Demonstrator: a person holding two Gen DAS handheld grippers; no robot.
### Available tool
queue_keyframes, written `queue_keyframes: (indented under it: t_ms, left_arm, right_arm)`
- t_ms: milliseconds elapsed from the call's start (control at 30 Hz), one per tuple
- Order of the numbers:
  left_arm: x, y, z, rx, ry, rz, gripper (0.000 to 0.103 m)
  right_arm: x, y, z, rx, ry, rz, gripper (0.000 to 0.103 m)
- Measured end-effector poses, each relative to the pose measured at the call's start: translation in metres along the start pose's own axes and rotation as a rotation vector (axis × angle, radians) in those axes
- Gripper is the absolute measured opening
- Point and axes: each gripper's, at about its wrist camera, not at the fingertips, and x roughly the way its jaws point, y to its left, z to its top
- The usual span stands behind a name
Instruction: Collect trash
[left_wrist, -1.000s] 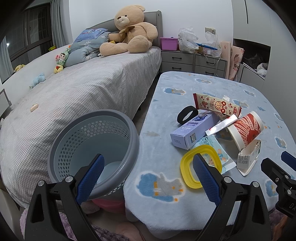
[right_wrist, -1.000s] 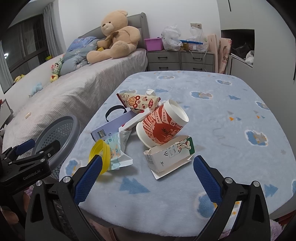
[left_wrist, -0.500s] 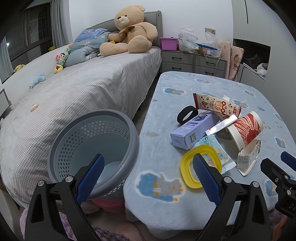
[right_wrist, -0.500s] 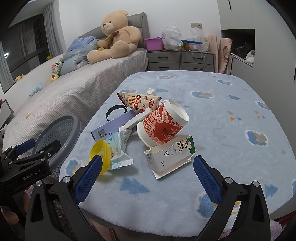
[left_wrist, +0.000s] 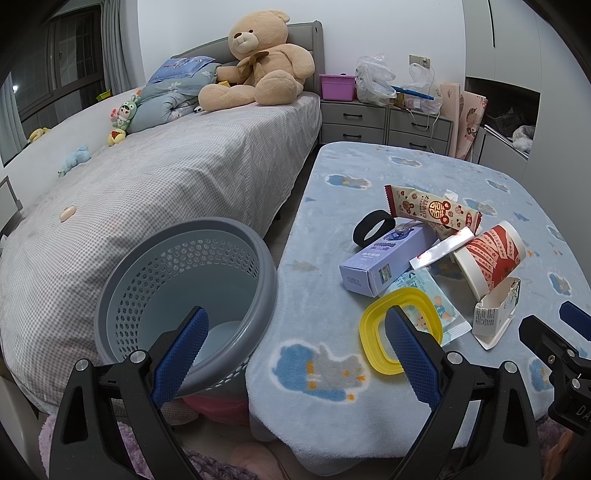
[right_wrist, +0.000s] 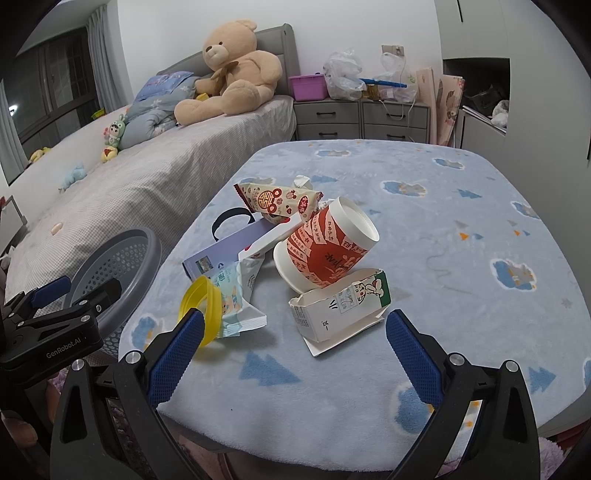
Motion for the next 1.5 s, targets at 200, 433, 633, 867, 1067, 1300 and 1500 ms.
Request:
queue_keyframes:
  t_ms: [200,433,633,867,1067,1300,1500]
  left_arm:
    - [0.000,0.000,0.000,-0.001,0.000,0.002,0.092]
    - [0.000,0.000,0.000,-0.001,0.000,0.000,0.092]
    - [0.004,0.000,-0.005,-0.002,0.004,-0.002,0.092]
    - [0.018,-0.008,-0.009,0.001,0.053,-0.029,0.092]
    - [0.028,-0.017,-0.012,0.015,0.106,-0.099,0.092]
    - [0.045,-0.039,-0.006,0.011,0.177,-0.213,0.092]
    - [0.060,-0.054,-0.002,0.019,0.217,-0.261,0.092]
  right_arm:
    - [0.001,0.000,0.000,0.000,0.000,0.000,0.097]
    - [0.001,0.000,0.000,0.000,0.000,0.000,0.097]
    - [0.002,0.000,-0.002,-0.001,0.004,0.000,0.097]
    - [0.007,-0.002,-0.006,-0.003,0.018,0.003,0.097]
    - [0.006,-0.016,-0.006,0.029,0.020,-0.004,0.097]
    - [0.006,-0.038,-0.005,0.095,0.023,-0.003,0.097]
    - [0.009,-0.046,-0.003,0.122,0.034,0.020,0.097]
